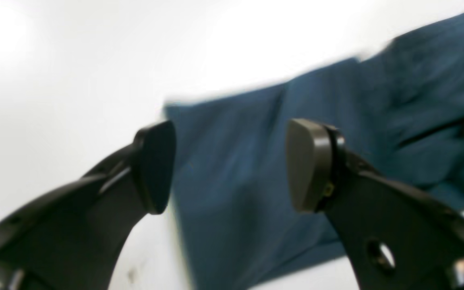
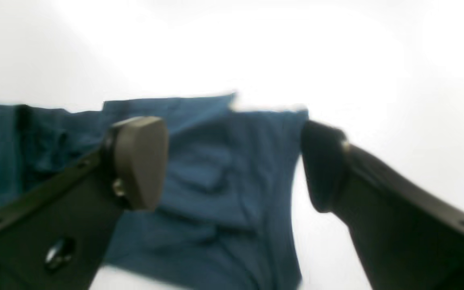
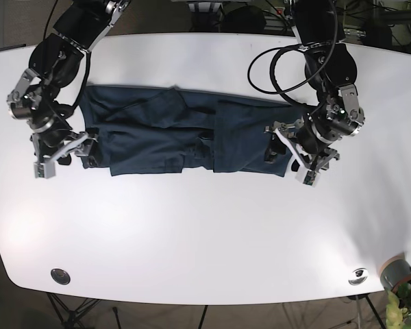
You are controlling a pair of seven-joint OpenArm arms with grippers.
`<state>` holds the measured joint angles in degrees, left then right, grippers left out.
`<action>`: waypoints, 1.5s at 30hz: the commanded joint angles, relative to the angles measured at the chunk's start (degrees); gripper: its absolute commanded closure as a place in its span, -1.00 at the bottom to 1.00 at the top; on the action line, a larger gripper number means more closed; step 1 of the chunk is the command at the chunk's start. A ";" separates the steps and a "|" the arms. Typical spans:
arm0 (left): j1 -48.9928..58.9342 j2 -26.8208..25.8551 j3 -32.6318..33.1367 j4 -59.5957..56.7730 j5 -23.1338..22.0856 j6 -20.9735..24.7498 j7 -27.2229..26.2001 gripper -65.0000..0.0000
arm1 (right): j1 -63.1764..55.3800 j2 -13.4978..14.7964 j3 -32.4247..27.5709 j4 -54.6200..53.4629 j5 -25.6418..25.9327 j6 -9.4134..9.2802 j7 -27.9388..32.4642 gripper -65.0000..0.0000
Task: Fold the T-shirt properly
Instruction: 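Release the folded end with the left gripper and lift away, then grasp both ends of the navy folded strip with both grippers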
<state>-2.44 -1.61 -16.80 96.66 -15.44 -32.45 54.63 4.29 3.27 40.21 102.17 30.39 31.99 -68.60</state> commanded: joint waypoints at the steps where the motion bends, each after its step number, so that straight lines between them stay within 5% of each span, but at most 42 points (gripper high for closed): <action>1: -3.23 -0.55 -1.09 -2.20 -0.87 -0.56 -1.14 -0.22 | 0.76 2.05 2.04 -1.82 4.20 0.14 0.33 -0.56; 8: -4.90 -0.64 -3.99 -10.02 -0.78 -0.56 -4.65 -0.22 | -0.56 6.01 6.08 -12.63 10.62 -0.21 0.25 -0.54; 12: -5.61 -2.22 -3.03 -14.07 -0.60 -0.56 -10.81 -0.22 | -1.26 7.24 7.31 -17.12 11.41 -0.21 0.25 -0.55; 20: -7.19 -4.06 -1.53 -20.40 -0.95 -0.56 -12.83 -0.22 | -2.05 7.68 7.40 -21.69 11.23 -0.21 0.25 -0.55; 33: -0.33 -4.06 -1.44 -0.88 -1.04 -0.56 -12.83 -0.22 | -3.37 3.99 1.60 -21.34 11.23 -0.21 0.25 -0.55; 45: 3.01 -3.80 -1.18 -4.22 -1.04 -0.65 -12.83 -0.22 | -3.37 0.29 -5.52 -21.34 11.23 -0.30 0.60 -0.55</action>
<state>1.56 -4.97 -17.93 92.99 -15.46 -32.88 42.85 0.69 3.77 34.79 80.51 42.50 32.01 -66.48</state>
